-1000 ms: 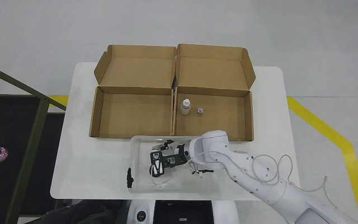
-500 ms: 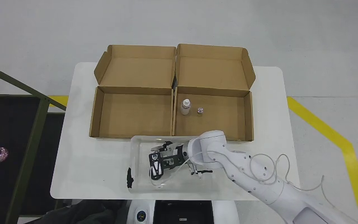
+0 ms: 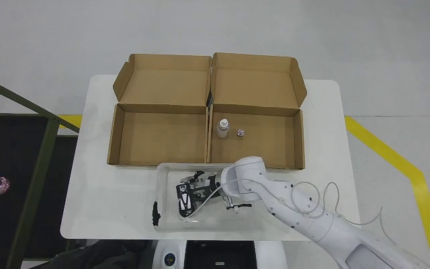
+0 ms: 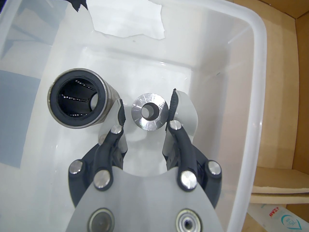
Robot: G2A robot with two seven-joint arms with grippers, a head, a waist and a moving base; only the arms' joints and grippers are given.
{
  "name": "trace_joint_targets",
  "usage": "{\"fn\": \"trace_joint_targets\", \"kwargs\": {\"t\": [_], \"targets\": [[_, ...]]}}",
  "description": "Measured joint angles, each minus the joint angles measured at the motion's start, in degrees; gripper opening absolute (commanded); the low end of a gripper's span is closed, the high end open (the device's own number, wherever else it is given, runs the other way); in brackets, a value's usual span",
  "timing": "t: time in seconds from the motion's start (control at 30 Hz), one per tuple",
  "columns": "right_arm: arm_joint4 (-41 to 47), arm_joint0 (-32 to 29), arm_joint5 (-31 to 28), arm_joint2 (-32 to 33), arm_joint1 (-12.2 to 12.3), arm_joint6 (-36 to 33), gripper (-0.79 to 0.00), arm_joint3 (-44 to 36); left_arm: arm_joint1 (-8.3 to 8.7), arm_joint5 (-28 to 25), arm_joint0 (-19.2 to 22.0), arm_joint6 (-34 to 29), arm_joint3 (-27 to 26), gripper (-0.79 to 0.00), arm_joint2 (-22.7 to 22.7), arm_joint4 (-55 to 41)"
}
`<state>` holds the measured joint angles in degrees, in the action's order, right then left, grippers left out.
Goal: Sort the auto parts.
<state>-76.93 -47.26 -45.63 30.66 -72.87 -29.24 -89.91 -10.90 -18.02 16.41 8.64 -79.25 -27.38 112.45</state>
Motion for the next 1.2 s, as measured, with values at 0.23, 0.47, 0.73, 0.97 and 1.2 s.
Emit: {"fn": "trace_joint_targets", "kwargs": {"t": [0.23,0.47,0.73,0.97,1.2], "targets": [[-0.7,0.8,0.4,-1.2,-1.0,-0.9,-0.44,1.7,0.0,0.0,0.0,0.0,0.0,0.0,0.0,0.0],[-0.5,0.9,0.1,-1.5,-1.6,-0.7,-0.631,2.5,0.0,0.0,0.0,0.0,0.0,0.0,0.0,0.0],[-0.2,0.9,-0.6,-1.0,-2.0,0.1,-0.785,2.3,0.0,0.0,0.0,0.0,0.0,0.0,0.0,0.0],[0.9,-0.6,-1.8,1.4,-1.3,2.1,-0.785,-0.6,0.0,0.0,0.0,0.0,0.0,0.0,0.0,0.0],[0.0,-3.1,-2.8,5.1,0.2,3.6,-0.785,-6.6,0.0,0.0,0.0,0.0,0.0,0.0,0.0,0.0]]}}
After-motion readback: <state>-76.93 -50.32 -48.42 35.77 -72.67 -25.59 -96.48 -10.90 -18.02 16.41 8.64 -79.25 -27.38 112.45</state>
